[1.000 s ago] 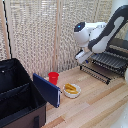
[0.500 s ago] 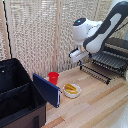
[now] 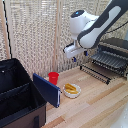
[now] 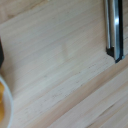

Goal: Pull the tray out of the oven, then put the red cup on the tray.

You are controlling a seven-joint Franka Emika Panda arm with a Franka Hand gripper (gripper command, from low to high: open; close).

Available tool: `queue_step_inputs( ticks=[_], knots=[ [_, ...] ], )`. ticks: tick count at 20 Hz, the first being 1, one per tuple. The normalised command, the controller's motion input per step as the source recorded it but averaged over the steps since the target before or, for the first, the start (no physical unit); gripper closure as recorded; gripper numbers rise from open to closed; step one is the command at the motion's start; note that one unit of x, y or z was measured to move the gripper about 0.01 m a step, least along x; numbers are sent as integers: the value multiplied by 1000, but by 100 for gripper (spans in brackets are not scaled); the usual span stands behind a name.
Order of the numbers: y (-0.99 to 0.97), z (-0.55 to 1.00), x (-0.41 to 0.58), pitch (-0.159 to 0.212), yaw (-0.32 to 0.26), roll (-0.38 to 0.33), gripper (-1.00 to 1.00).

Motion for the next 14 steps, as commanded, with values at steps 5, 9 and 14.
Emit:
queue_step_inputs(
  ticks=[5, 9, 14],
  knots=[
    [264, 310, 397, 34, -166, 208, -100],
    [155, 207, 419, 77, -193, 230, -100],
    [103, 150, 484, 103, -192, 238, -100]
  ],
)
